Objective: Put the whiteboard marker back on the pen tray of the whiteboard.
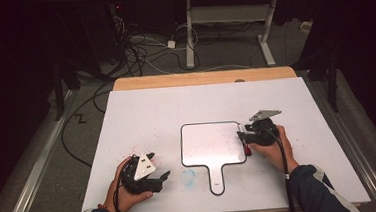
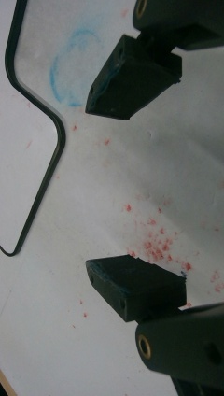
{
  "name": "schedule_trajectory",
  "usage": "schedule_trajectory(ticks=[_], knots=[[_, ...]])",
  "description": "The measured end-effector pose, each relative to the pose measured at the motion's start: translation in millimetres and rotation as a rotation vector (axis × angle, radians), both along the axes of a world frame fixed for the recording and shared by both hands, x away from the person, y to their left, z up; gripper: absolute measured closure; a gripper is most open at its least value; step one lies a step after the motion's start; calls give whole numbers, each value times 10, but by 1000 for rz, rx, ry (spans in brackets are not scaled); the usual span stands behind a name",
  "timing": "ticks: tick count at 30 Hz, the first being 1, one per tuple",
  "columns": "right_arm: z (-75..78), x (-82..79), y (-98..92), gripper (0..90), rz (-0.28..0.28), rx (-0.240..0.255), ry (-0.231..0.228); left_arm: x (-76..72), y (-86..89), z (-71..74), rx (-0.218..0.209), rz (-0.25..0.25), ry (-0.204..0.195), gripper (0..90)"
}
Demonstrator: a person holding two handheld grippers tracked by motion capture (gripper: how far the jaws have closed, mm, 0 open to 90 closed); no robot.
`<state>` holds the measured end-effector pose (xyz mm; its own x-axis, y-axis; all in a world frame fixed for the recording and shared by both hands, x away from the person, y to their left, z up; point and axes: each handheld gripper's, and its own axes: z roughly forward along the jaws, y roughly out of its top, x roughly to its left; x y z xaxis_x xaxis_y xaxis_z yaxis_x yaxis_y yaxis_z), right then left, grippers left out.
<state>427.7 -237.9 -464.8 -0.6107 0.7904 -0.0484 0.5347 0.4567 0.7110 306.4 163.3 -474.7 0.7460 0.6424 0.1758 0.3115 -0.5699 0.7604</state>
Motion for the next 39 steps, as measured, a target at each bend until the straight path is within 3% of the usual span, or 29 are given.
schedule_trajectory(ticks=[4, 8, 14, 20, 25, 30, 35, 39], knots=[[42, -28, -1, 520, -1, 19, -23, 2, -1, 3, -1, -1, -2, 210], [154, -109, -30, 478, 15, 35, -92, 9, -3, 7, -2, 3, -6, 210], [349, -329, -141, 421, 73, 67, -241, 9, -8, 16, -5, 10, -8, 210], [442, -589, -332, 366, 96, 72, -340, 17, -12, 19, 0, 16, -11, 207], [423, -800, -500, 328, 96, 99, -373, 15, -6, 27, -3, 28, -16, 206], [359, -999, -619, 269, 78, 108, -391, -4, 6, 46, 0, 37, -46, 197], [278, -1160, -636, 272, 68, 77, -413, -33, 1, 68, -1, 36, -61, 196], [265, -1198, -615, 260, 75, 51, -420, -22, 1, 74, -1, 37, -65, 193]])
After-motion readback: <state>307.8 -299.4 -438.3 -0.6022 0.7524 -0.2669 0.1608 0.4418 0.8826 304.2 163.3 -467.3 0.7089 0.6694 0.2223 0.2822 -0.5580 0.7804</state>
